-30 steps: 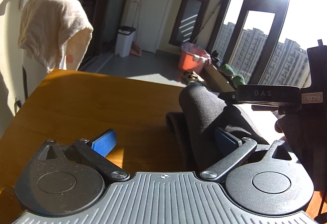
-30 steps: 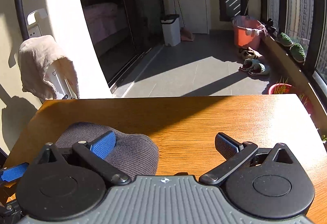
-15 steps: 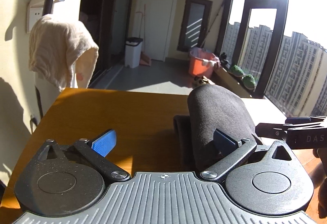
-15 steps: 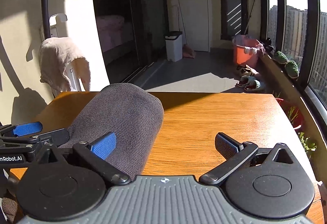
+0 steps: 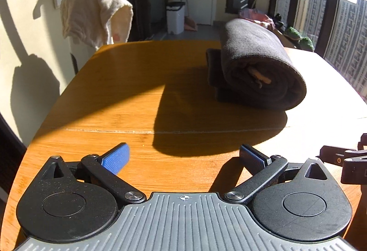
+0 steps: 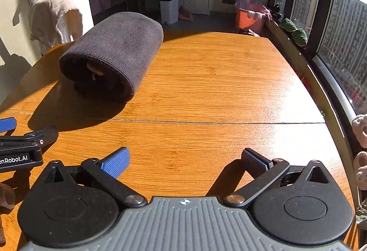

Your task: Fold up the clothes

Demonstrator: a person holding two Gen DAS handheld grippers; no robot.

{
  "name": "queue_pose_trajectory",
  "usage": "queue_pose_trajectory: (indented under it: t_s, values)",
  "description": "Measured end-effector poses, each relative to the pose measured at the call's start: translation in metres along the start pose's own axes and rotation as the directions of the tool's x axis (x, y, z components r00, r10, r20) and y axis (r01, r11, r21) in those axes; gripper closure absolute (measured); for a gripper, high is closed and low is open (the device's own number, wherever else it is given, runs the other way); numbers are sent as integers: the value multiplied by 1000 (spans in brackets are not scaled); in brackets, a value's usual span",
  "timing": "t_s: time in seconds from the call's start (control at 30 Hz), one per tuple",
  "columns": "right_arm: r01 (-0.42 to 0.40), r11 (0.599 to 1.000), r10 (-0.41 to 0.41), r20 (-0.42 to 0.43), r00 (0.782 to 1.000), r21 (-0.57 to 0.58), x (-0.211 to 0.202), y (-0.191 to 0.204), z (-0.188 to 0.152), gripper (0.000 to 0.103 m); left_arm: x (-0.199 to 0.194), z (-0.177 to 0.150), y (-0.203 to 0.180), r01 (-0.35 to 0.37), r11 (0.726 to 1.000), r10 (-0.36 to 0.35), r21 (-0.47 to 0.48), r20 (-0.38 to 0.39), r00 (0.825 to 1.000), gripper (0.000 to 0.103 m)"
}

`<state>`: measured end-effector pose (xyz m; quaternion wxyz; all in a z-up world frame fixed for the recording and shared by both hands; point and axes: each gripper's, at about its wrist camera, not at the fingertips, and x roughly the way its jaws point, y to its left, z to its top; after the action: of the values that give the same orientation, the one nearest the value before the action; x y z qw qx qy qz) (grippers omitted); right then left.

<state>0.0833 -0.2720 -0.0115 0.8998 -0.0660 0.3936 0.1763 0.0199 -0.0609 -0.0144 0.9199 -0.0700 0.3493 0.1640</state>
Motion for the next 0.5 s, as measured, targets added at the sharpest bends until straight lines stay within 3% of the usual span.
queue_pose_trajectory:
  t_s: [0.13,0.5]
  values:
    - [29,999,-31,54,998,29,-1,3,-8,0,-3,-2,-5,-53,999,53,-3,7,999,0]
    - [26,999,-28,81,996,28,-3,1,-12,0,-3,-2,-3,-47,999,47,-4,12,999,0]
